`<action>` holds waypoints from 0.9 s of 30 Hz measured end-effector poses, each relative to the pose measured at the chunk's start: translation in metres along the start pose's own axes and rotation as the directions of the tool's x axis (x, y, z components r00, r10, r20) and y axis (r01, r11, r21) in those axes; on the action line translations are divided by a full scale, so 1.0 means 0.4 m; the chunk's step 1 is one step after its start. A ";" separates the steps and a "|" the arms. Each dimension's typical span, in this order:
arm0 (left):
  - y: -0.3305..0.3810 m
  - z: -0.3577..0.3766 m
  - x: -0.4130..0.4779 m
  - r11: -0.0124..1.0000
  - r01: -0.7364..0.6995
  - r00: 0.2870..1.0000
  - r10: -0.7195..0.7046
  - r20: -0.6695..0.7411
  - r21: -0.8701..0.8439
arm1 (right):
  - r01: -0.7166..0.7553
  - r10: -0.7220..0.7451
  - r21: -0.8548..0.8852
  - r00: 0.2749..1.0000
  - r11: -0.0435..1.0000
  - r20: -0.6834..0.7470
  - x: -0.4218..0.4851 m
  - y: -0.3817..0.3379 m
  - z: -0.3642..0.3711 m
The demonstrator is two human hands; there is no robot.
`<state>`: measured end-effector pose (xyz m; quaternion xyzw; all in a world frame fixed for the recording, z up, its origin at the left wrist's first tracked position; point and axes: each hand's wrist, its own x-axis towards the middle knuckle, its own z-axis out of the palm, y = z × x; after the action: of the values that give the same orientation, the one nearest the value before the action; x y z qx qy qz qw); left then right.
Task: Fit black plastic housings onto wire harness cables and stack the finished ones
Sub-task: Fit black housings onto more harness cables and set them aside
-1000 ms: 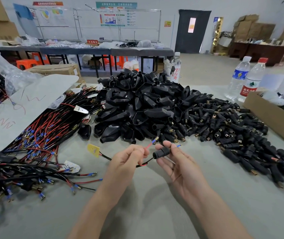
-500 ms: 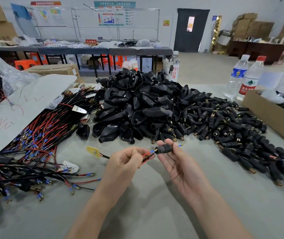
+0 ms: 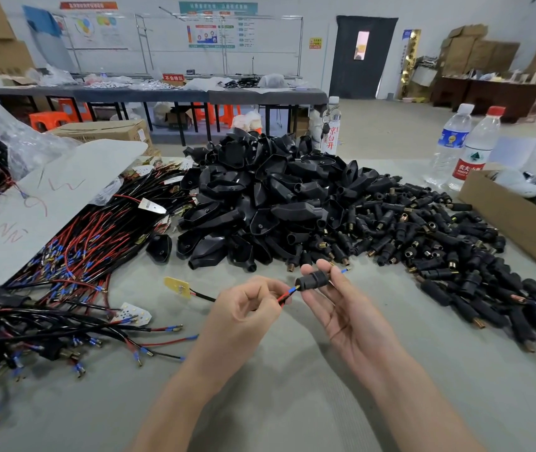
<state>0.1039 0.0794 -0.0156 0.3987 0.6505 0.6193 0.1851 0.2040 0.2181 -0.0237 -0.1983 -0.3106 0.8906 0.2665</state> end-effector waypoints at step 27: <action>-0.018 0.008 -0.001 0.998 0.044 0.999 -0.044 0.020 0.039 | 0.040 -0.039 -0.009 0.997 0.999 0.063 -0.010 0.012 0.016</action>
<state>0.1045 0.0819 -0.0232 0.3942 0.6689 0.5984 0.1979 0.2022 0.2096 -0.0214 -0.1652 -0.3270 0.8895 0.2732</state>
